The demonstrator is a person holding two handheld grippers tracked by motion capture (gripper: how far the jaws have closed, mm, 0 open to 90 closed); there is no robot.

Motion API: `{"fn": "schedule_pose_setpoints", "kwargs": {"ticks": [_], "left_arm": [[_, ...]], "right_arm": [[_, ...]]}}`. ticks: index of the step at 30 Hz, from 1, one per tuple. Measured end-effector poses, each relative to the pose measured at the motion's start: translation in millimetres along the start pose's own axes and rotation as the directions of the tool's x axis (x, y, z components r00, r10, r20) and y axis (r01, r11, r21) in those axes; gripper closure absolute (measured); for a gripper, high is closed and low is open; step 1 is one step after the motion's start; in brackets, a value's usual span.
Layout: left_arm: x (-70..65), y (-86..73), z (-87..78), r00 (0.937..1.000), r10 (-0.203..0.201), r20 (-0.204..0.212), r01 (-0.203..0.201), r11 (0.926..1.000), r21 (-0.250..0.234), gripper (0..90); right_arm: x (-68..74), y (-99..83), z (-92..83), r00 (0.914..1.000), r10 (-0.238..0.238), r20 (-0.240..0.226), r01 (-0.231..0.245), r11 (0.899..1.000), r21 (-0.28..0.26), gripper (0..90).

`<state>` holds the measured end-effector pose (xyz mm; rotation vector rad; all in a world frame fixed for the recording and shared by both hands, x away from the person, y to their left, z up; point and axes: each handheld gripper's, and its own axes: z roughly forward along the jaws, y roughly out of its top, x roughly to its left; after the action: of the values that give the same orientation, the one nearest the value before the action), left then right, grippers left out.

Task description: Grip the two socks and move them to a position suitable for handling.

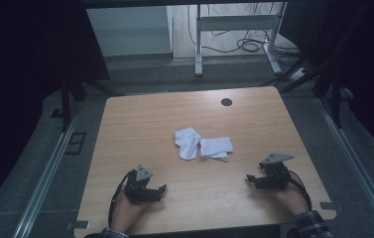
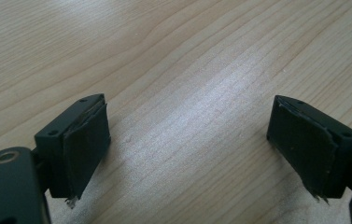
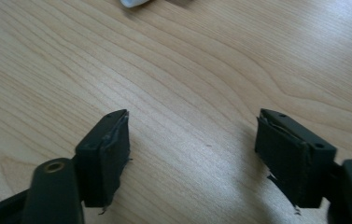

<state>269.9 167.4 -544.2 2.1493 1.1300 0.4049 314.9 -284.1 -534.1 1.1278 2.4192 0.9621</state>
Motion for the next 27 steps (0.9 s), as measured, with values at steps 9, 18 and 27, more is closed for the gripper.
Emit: {"fn": "schedule_pose_setpoints", "kwargs": {"ticks": [9, 18, 27], "left_arm": [[-0.5, 0.9, 1.1, 1.0000, 0.000, -0.001, 0.000, 1.0000, 0.002, 11.6], [-0.7, 1.4, 1.6, 1.0000, -0.002, -0.001, 0.002, 1.0000, 0.002, 11.4], [-0.8, 1.5, 1.5, 1.0000, -0.001, -0.002, 0.001, 1.0000, 0.002, 11.4]], "right_arm": [[0.2, -0.3, 0.7, 1.0000, -0.004, -0.001, 0.004, 1.000, -0.003, 24.6], [0.0, -0.2, 0.7, 1.0000, -0.003, -0.005, 0.003, 1.000, -0.004, 24.5], [-0.6, 1.8, 1.6, 1.0000, -0.005, -0.002, 0.005, 1.000, 0.005, 24.6]]}}
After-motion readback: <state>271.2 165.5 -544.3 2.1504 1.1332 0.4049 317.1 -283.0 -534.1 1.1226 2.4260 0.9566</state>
